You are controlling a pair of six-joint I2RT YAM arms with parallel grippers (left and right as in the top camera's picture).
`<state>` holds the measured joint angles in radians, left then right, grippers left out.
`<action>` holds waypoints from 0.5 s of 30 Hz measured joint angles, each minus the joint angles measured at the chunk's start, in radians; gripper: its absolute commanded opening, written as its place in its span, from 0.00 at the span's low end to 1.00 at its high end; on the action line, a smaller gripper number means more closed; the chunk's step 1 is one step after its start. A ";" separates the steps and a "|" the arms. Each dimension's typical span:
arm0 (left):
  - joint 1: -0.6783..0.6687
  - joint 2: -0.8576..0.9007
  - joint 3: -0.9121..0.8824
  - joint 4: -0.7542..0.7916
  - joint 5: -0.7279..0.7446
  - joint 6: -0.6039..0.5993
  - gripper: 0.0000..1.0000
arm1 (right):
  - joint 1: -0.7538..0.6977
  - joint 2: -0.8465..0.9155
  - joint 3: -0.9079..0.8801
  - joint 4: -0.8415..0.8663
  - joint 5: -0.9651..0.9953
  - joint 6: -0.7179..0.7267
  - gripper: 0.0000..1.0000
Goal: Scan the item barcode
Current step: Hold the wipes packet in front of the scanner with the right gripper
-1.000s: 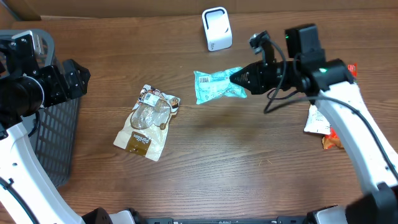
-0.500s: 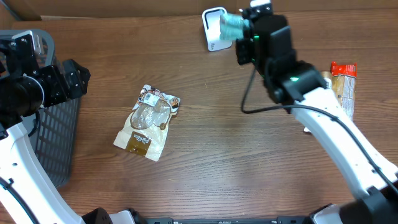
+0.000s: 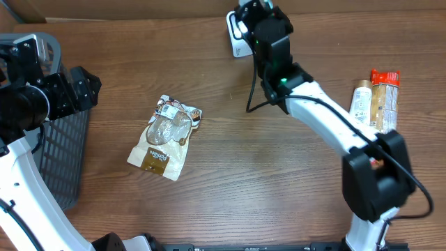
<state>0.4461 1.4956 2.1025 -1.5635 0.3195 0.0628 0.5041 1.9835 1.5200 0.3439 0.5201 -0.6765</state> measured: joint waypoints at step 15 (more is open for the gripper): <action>0.000 0.000 0.000 -0.001 0.000 0.000 1.00 | -0.002 0.252 0.003 0.291 -0.019 -0.543 0.04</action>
<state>0.4461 1.4956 2.1021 -1.5642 0.3191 0.0628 0.5018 2.2353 1.5227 0.6346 0.5011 -1.2194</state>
